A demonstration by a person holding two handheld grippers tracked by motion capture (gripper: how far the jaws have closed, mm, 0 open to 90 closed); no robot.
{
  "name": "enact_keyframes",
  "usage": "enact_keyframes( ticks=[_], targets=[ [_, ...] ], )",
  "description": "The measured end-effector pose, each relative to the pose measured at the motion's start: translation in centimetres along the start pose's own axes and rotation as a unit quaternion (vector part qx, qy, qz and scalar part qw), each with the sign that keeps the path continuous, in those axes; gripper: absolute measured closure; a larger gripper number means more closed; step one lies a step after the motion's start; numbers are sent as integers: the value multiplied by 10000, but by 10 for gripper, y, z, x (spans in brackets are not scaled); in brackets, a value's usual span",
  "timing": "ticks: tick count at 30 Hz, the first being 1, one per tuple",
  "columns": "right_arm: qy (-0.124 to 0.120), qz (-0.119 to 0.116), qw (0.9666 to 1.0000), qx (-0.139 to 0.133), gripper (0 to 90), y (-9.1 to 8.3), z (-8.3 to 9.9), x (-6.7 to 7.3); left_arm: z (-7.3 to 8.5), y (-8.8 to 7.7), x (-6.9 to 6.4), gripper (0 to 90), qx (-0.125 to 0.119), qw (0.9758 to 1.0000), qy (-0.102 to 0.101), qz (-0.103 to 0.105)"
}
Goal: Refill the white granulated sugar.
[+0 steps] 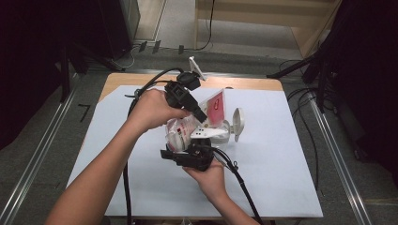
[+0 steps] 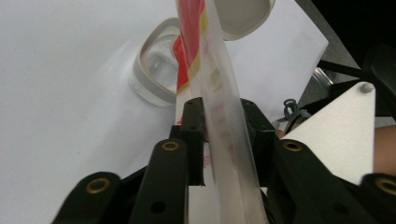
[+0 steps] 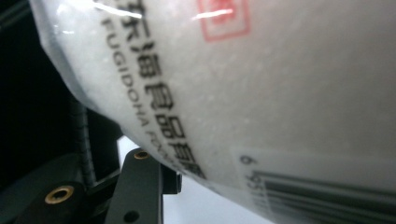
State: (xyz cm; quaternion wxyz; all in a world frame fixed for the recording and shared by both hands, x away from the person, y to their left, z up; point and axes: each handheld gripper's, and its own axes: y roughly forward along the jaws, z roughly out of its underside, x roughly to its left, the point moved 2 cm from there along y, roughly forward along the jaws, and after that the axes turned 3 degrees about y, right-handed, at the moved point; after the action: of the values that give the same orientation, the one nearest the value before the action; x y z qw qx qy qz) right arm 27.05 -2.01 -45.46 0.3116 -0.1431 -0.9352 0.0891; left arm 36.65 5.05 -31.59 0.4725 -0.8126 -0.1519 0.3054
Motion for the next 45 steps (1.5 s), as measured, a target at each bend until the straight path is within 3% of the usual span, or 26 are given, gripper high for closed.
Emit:
enact_keyframes(
  ticks=[4,10,14,21,26,35,45],
  targets=[
    [23,-101,9999,-7,596,0,-4,5,0,-3,-2,789,24,10000,-34,-42],
    [-87,2,9999,79,546,3,-3,10,1,-4,-2,795,65,9999,-82,-58],
    [-80,53,9999,93,604,3,-4,10,1,-4,-3,788,60,10000,-58,-50],
    [-40,51,9999,83,607,2,-6,10,1,-3,-3,780,-42,10000,-31,-33],
    [-257,98,9995,185,599,1,-6,11,0,-3,-3,784,-18,10000,-27,-24],
    [-286,113,9994,178,611,1,-6,11,0,-3,-3,773,-35,10000,-55,-3],
    [-584,277,9975,269,629,2,-6,13,0,-3,-2,774,-51,10000,-76,17]
  ],
)
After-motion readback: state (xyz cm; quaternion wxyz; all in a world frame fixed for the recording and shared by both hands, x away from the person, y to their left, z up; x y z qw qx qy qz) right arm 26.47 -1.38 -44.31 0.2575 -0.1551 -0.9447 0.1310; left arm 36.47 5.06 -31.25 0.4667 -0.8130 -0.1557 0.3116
